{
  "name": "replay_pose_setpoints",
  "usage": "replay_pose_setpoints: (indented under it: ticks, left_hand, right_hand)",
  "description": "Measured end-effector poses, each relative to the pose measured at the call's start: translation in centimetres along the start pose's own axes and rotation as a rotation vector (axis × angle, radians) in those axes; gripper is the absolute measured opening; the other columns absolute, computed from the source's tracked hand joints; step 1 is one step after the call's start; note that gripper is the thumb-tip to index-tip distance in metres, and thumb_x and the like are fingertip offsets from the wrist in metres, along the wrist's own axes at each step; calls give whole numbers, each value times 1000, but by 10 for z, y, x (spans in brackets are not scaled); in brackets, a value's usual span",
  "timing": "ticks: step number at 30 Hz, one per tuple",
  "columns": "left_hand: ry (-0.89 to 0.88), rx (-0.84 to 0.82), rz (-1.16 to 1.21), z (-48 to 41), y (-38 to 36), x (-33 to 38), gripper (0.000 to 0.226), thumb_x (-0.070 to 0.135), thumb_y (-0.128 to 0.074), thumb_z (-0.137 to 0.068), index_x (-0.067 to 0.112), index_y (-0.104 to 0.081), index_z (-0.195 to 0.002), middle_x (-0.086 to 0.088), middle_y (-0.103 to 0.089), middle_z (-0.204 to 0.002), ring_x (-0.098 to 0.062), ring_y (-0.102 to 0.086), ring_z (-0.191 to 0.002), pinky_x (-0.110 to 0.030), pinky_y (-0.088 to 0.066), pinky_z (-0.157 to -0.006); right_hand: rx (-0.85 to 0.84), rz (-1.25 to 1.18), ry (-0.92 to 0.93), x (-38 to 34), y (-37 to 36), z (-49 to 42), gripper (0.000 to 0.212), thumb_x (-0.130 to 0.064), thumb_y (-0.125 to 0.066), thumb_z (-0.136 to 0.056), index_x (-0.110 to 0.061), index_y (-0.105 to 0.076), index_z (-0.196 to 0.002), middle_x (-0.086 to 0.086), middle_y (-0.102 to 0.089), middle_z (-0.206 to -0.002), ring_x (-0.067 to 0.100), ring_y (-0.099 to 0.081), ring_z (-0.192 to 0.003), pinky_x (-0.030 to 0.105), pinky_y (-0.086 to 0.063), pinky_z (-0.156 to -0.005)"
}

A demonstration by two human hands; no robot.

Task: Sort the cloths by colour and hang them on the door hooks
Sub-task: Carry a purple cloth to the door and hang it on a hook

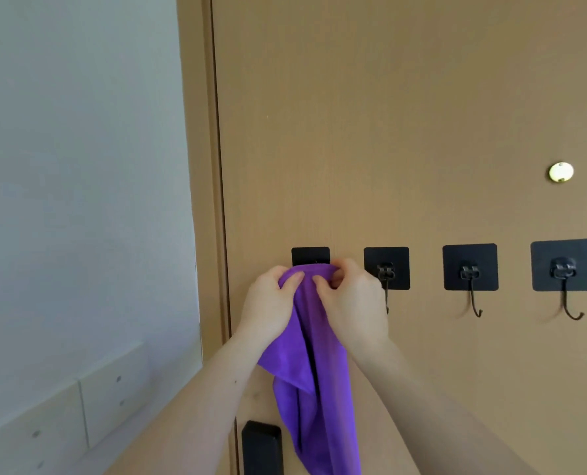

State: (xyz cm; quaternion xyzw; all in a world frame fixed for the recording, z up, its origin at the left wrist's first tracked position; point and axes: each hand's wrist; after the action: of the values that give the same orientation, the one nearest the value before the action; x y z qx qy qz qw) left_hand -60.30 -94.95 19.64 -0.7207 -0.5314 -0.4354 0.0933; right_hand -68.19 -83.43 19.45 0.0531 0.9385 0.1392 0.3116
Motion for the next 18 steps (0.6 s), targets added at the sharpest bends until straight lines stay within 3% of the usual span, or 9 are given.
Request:
replay_pose_setpoints:
  ticks: [5, 9, 12, 15, 18]
  left_hand:
    - [-72, 30, -213, 1, -9, -8, 19, 33, -56, -104, 28, -55, -86, 12, -62, -81, -4, -58, -75, -15, -36, -58]
    - [-100, 37, -253, 4, -14, -19, 8, 34, -57, -102, 29, -51, -98, 13, -63, -89, -7, -62, -80, -33, -53, -70]
    - [-181, 52, -332, 7, -18, -21, 8, 34, -55, -102, 32, -47, -102, 15, -61, -94, -10, -63, -81, -42, -56, -72]
    - [-342, 129, -502, 8, -19, -26, 12, 30, -60, -96, 30, -57, -108, 9, -52, -102, -16, -57, -90, -40, -53, -74]
    - [-498, 174, -677, 8, -15, -26, 10, 20, -71, -89, 26, -70, -97, 5, -42, -88, -20, -47, -78, -33, -41, -64]
  right_hand:
    - [-27, 79, 42, 0, -9, 8, 29, -26, -61, -97, -19, -57, -125, -4, -65, -108, 22, -64, -94, 38, -53, -72]
    - [-50, 127, 54, 3, -13, 13, 24, -23, -55, -99, -20, -53, -123, -3, -59, -109, 24, -61, -87, 38, -48, -66]
    - [-48, 153, 64, 7, -16, 15, 16, -23, -52, -100, -21, -56, -116, -4, -55, -103, 19, -53, -80, 32, -42, -62]
    - [-53, 156, 50, 12, -20, 19, 16, -27, -52, -102, -21, -59, -115, -3, -55, -104, 22, -57, -84, 30, -40, -63]
    - [-68, 135, 15, 16, -24, 22, 21, -32, -49, -105, -19, -61, -116, -2, -56, -108, 22, -61, -87, 30, -45, -67]
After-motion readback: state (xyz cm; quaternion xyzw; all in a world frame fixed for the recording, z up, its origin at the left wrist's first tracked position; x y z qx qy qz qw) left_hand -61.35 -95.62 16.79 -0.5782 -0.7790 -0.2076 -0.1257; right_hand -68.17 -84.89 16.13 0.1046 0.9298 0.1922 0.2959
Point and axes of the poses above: each hand's wrist, its own z-axis away from the middle knuckle, its own y-axis out of the back of the hand, x = y × z
